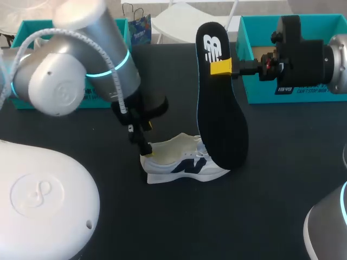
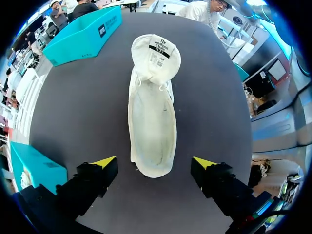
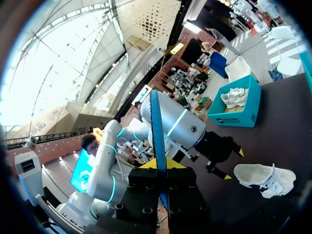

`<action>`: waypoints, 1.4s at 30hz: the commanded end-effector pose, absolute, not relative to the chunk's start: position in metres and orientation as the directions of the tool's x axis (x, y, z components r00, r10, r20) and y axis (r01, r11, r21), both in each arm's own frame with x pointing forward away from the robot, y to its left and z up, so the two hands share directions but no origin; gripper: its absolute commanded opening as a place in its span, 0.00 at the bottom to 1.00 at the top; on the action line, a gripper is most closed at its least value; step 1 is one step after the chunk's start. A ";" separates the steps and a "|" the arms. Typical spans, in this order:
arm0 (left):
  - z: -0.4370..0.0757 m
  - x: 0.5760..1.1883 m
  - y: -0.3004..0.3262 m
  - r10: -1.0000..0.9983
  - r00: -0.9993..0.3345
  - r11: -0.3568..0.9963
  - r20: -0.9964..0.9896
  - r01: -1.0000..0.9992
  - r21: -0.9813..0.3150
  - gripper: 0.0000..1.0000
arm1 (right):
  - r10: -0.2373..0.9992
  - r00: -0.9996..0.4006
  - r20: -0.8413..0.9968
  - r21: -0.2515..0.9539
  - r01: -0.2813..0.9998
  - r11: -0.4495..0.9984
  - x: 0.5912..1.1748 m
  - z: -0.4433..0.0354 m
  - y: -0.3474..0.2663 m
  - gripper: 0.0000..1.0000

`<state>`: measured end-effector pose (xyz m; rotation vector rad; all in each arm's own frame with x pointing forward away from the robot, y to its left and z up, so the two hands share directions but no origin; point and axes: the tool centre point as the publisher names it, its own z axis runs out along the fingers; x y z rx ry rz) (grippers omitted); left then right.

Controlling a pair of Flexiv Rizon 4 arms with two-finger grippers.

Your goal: Take the shoe out of the shoebox, open the shoe tongue, remove and reinsert the insole, then place the shoe into the shoebox

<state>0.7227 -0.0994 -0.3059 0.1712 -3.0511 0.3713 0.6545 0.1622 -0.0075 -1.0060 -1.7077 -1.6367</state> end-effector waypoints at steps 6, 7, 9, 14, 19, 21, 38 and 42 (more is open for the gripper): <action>-0.314 0.714 -0.118 -0.086 -0.995 0.990 0.048 -0.091 -0.112 1.00 | 0.134 -0.558 0.819 0.566 0.824 -0.026 0.658 -0.007 0.166 0.00; -0.314 0.714 -0.118 -0.086 -0.995 0.990 0.048 -0.091 -0.112 1.00 | 0.134 -0.558 0.819 0.566 0.824 -0.026 0.658 -0.007 0.166 0.00; -0.318 0.714 -0.120 -0.080 -0.995 0.990 0.051 -0.085 -0.113 1.00 | 0.134 -0.558 0.819 0.566 0.824 -0.026 0.658 -0.007 0.166 0.00; -0.320 0.714 -0.122 -0.076 -0.996 0.990 0.044 -0.081 -0.115 1.00 | 0.134 -0.558 0.819 0.566 0.824 -0.026 0.658 -0.007 0.166 0.00; -0.320 0.717 -0.123 -0.081 -0.996 0.989 0.039 -0.085 -0.123 1.00 | 0.134 -0.558 0.819 0.566 0.824 -0.026 0.658 -0.007 0.166 0.00; -0.319 0.724 -0.125 -0.095 -0.995 0.988 0.021 -0.097 -0.122 1.00 | 0.134 -0.558 0.819 0.566 0.824 -0.026 0.658 -0.007 0.166 0.00; -0.356 0.777 -0.175 -0.099 -0.994 0.985 -0.045 -0.092 -0.148 1.00 | 0.134 -0.558 0.819 0.566 0.824 -0.026 0.658 -0.007 0.166 0.00; -0.362 0.779 -0.181 -0.106 -0.993 0.983 -0.053 -0.096 -0.159 0.98 | 0.134 -0.558 0.819 0.566 0.824 -0.026 0.658 -0.007 0.166 0.00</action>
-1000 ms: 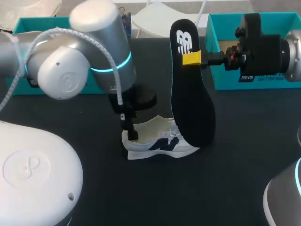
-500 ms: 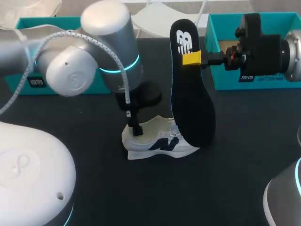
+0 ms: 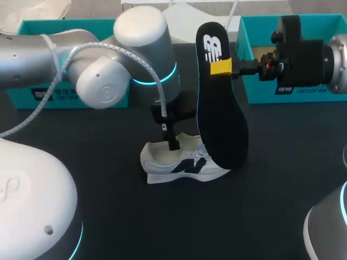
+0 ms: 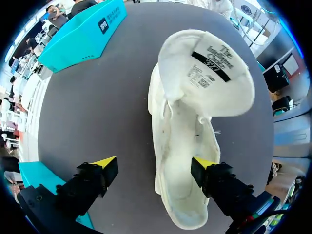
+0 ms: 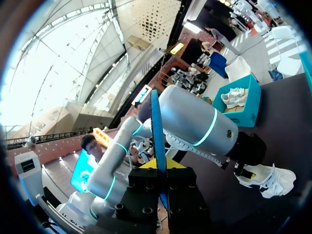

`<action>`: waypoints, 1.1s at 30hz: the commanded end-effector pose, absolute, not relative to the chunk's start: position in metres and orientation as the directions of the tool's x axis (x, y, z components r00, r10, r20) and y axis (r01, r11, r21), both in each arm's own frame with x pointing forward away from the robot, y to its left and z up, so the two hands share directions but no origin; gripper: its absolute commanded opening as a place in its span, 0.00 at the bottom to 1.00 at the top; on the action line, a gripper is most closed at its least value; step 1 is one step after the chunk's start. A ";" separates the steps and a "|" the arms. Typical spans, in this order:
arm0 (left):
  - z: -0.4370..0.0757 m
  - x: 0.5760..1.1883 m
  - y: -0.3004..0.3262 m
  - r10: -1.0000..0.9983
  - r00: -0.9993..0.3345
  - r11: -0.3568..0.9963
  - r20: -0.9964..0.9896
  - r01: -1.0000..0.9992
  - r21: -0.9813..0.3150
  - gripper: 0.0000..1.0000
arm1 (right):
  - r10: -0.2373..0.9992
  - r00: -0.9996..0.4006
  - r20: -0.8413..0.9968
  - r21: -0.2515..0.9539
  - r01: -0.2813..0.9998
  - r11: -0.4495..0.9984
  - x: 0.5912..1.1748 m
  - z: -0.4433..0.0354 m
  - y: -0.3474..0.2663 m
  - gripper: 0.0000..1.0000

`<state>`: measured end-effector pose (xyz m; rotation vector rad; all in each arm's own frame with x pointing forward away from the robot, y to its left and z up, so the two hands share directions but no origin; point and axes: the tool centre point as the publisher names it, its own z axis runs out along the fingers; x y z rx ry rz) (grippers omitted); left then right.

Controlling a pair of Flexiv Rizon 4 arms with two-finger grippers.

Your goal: Take the shoe out of the shoebox, open the shoe tongue, remove and reinsert the insole, then place the shoe into the shoebox

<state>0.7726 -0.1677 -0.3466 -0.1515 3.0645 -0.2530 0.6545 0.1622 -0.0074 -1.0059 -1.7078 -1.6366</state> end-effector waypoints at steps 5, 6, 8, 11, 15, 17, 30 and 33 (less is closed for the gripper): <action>-0.377 0.779 -0.191 -0.119 -0.992 0.982 -0.049 -0.110 -0.155 0.91 | 0.134 -0.558 0.819 0.566 0.824 -0.026 0.658 -0.007 0.166 0.00; -0.379 0.779 -0.192 -0.122 -0.991 0.981 -0.048 -0.113 -0.155 0.91 | 0.134 -0.558 0.819 0.566 0.824 -0.026 0.658 -0.007 0.166 0.00; -0.383 0.777 -0.194 -0.143 -0.988 0.979 -0.049 -0.134 -0.156 0.80 | 0.134 -0.558 0.819 0.566 0.824 -0.026 0.658 -0.007 0.166 0.00; -0.389 0.776 -0.194 -0.162 -0.986 0.975 -0.028 -0.156 -0.157 0.63 | 0.134 -0.558 0.819 0.566 0.824 -0.026 0.658 -0.007 0.166 0.00; -0.395 0.772 -0.192 -0.182 -0.983 0.969 0.002 -0.180 -0.170 0.00 | 0.134 -0.558 0.819 0.566 0.824 -0.026 0.658 -0.007 0.166 0.00; -0.395 0.771 -0.191 -0.190 -0.982 0.967 0.011 -0.189 -0.173 0.00 | 0.134 -0.558 0.819 0.566 0.824 -0.026 0.658 -0.007 0.166 0.00; -0.375 0.776 -0.193 0.020 -0.956 0.994 0.292 -0.013 -0.112 0.00 | 0.134 -0.558 0.819 0.566 0.824 -0.026 0.658 -0.007 0.166 0.00; -0.365 0.781 -0.192 0.215 -0.889 0.977 0.405 0.194 -0.093 0.00 | 0.134 -0.558 0.819 0.566 0.824 -0.026 0.658 -0.007 0.166 0.00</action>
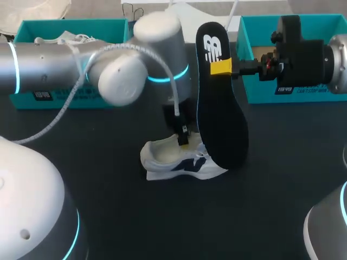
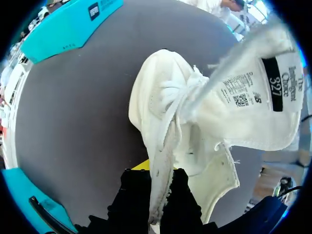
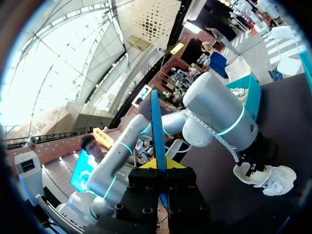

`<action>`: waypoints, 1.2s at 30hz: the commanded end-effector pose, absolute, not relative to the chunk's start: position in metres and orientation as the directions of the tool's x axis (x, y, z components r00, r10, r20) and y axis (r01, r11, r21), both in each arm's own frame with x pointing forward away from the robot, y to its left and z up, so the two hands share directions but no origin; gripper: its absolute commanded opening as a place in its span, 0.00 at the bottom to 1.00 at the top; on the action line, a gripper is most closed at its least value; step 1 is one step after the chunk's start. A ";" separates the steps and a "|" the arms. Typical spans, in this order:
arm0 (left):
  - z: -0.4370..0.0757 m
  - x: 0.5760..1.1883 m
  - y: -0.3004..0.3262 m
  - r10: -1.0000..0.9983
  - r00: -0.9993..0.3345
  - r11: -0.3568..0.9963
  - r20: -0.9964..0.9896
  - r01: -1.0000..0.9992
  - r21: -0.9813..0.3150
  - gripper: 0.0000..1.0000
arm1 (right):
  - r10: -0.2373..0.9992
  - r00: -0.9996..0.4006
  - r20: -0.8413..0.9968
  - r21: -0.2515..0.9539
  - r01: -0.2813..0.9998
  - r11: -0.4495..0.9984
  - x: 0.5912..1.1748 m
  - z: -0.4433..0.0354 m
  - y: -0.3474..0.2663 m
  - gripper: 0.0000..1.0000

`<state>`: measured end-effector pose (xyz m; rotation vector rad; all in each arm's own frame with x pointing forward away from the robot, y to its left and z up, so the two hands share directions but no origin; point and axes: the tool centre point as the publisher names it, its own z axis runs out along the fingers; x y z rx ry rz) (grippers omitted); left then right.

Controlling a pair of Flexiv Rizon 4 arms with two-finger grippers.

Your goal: Take the shoe out of the shoebox, open the shoe tongue, remove and reinsert the insole, then place the shoe into the shoebox

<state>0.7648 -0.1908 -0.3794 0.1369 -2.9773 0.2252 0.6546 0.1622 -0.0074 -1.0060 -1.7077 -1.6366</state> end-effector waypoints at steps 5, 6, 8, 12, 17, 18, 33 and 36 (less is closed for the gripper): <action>-0.346 0.789 -0.191 0.511 -0.641 0.829 0.573 0.544 -0.131 0.00 | 0.134 -0.558 0.819 0.566 0.824 -0.026 0.658 -0.007 0.166 0.00; -0.341 0.787 -0.191 0.562 -0.560 0.777 0.609 0.610 -0.156 0.00 | 0.134 -0.558 0.819 0.566 0.824 -0.026 0.658 -0.007 0.166 0.00; -0.335 0.786 -0.190 0.621 -0.490 0.712 0.612 0.679 -0.179 0.00 | 0.134 -0.558 0.819 0.566 0.824 -0.026 0.658 -0.007 0.166 0.00; -0.317 0.775 -0.182 0.715 -0.334 0.523 0.614 0.838 -0.154 0.00 | 0.134 -0.558 0.819 0.566 0.824 -0.026 0.658 -0.007 0.166 0.00; -0.317 0.775 -0.182 0.715 -0.334 0.523 0.614 0.838 -0.154 0.00 | 0.134 -0.558 0.819 0.566 0.824 -0.026 0.658 -0.007 0.166 0.00; -0.317 0.775 -0.182 0.715 -0.334 0.523 0.614 0.838 -0.154 0.00 | 0.134 -0.558 0.819 0.566 0.824 -0.026 0.658 -0.007 0.166 0.00; -0.317 0.775 -0.182 0.715 -0.334 0.523 0.614 0.838 -0.154 0.00 | 0.134 -0.558 0.819 0.566 0.824 -0.026 0.658 -0.007 0.166 0.00; -0.318 0.778 -0.181 0.721 -0.352 0.545 0.597 0.820 -0.174 0.00 | 0.134 -0.558 0.819 0.566 0.824 -0.026 0.658 -0.007 0.166 0.00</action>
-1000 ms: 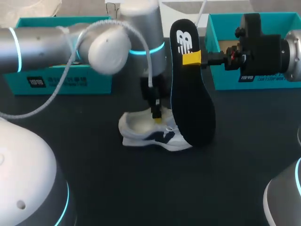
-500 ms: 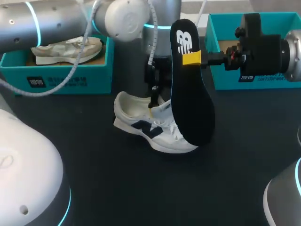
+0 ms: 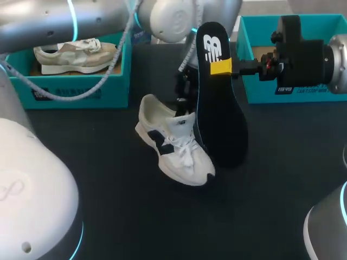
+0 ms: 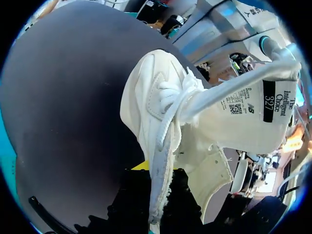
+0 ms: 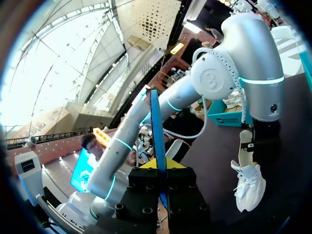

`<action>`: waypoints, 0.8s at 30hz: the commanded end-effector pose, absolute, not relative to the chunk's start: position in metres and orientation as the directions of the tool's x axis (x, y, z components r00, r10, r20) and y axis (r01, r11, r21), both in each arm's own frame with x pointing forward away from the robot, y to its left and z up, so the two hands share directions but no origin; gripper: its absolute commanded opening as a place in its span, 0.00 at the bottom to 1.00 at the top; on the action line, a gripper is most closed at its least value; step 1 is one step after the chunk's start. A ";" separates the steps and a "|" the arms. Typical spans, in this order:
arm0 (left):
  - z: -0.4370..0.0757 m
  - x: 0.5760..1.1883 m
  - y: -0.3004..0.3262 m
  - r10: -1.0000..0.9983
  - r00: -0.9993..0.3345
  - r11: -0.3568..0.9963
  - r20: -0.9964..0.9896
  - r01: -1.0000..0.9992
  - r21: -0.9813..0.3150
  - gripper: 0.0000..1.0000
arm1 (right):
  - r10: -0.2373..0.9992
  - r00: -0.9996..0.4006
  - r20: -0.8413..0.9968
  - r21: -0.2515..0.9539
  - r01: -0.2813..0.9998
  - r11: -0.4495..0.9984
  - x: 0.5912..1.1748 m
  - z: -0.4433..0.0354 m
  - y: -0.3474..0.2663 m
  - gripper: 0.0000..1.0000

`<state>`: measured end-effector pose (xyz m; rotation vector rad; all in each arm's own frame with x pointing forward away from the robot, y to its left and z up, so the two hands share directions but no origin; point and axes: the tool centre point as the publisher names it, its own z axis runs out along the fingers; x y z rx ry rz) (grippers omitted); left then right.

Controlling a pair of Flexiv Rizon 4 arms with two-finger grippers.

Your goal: Take the shoe out of the shoebox, open the shoe tongue, remove and reinsert the insole, then place the shoe into the shoebox

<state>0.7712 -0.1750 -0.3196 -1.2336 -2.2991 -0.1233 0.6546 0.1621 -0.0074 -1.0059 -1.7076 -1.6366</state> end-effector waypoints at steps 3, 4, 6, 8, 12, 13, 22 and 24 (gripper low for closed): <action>-0.315 0.787 -0.186 0.774 -0.325 0.471 0.543 0.869 -0.152 0.00 | 0.134 -0.558 0.819 0.566 0.824 -0.026 0.658 -0.007 0.166 0.00; -0.314 0.788 -0.187 0.788 -0.316 0.452 0.529 0.880 -0.147 0.00 | 0.134 -0.558 0.819 0.566 0.824 -0.026 0.658 -0.007 0.166 0.00; -0.313 0.793 -0.192 0.805 -0.315 0.435 0.503 0.890 -0.138 0.00 | 0.134 -0.558 0.819 0.566 0.824 -0.026 0.658 -0.007 0.166 0.00; -0.312 0.797 -0.197 0.832 -0.296 0.404 0.470 0.903 -0.146 0.00 | 0.134 -0.558 0.819 0.566 0.824 -0.026 0.658 -0.007 0.166 0.00; -0.317 0.801 -0.212 0.853 -0.273 0.368 0.445 0.919 -0.143 0.00 | 0.134 -0.558 0.819 0.566 0.824 -0.026 0.658 -0.007 0.166 0.00; -0.320 0.801 -0.216 0.863 -0.252 0.344 0.439 0.928 -0.144 0.00 | 0.134 -0.558 0.819 0.566 0.824 -0.026 0.658 -0.007 0.166 0.00; -0.351 0.800 -0.242 0.889 -0.099 0.177 0.447 0.975 -0.136 0.00 | 0.134 -0.558 0.819 0.566 0.824 -0.026 0.658 -0.007 0.166 0.00; -0.358 0.799 -0.245 0.887 -0.080 0.158 0.454 0.978 -0.137 0.00 | 0.134 -0.558 0.819 0.566 0.824 -0.026 0.658 -0.007 0.166 0.00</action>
